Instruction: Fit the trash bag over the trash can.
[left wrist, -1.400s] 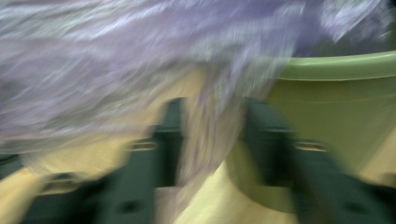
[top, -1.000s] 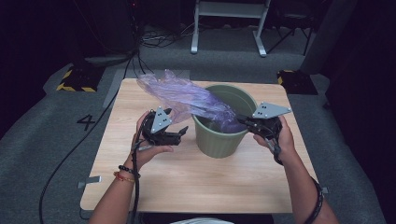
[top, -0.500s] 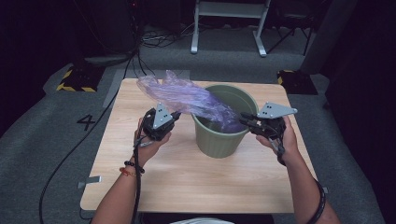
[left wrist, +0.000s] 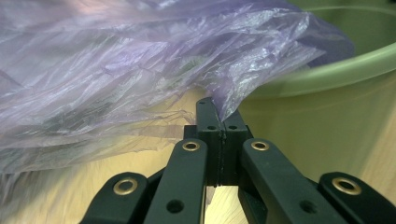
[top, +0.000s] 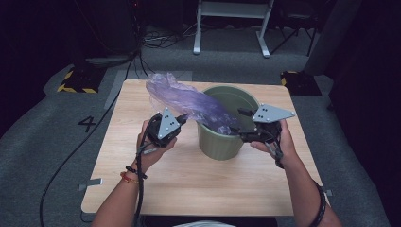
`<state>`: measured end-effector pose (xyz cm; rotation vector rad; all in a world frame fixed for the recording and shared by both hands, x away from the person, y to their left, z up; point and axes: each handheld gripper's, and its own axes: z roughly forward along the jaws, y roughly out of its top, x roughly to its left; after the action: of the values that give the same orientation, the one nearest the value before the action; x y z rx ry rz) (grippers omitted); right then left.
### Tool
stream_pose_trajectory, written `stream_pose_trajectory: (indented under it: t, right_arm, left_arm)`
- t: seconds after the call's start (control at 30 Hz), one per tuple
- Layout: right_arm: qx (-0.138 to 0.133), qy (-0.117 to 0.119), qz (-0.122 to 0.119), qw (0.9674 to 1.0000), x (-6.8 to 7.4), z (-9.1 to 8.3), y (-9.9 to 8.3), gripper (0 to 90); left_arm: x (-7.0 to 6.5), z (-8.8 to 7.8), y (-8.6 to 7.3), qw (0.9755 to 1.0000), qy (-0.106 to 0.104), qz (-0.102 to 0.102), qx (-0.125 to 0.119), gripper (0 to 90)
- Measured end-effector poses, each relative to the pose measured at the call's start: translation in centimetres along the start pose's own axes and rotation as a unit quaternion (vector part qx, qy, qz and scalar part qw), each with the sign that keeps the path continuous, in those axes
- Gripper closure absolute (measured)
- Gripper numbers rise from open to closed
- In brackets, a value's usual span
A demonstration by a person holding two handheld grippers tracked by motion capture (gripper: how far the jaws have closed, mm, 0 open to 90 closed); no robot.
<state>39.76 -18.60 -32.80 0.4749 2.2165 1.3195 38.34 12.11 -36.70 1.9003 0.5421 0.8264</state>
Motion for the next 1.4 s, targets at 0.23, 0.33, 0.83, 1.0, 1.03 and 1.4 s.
stream_pose_trajectory:
  t: [0.23,0.33,0.83,1.0,1.03,1.4]
  right_arm:
    - [-0.001,0.020,-0.010,0.9997,1.0,1.1,0.6,35.4]
    - [0.002,0.022,-0.019,0.9996,1.3,1.3,0.7,36.3]
    - [0.008,0.020,-0.031,0.9993,2.0,2.3,0.8,90.0]
    - [0.009,0.011,-0.022,0.9997,1.4,1.8,0.2,90.0]
    - [0.009,0.010,-0.020,0.9997,1.3,1.7,0.1,90.0]
    - [0.009,-0.010,0.001,0.9999,-0.3,-0.1,-1.3,90.0]
  left_arm:
    - [-1.7,0.8,1.5,0.9997,-0.016,0.020,-0.006,89.6]
    - [-1.9,1.1,1.7,0.9995,-0.019,0.022,-0.009,89.7]
    - [-2.2,0.3,2.2,0.9989,-0.038,0.016,-0.024,71.1]
    - [-2.1,-0.3,2.1,0.9994,-0.023,-0.007,-0.025,41.6]
    - [-2.0,-0.6,2.0,0.9993,-0.021,-0.014,-0.029,38.1]
    - [-1.0,-2.2,0.0,0.9981,-0.022,-0.050,-0.028,20.3]
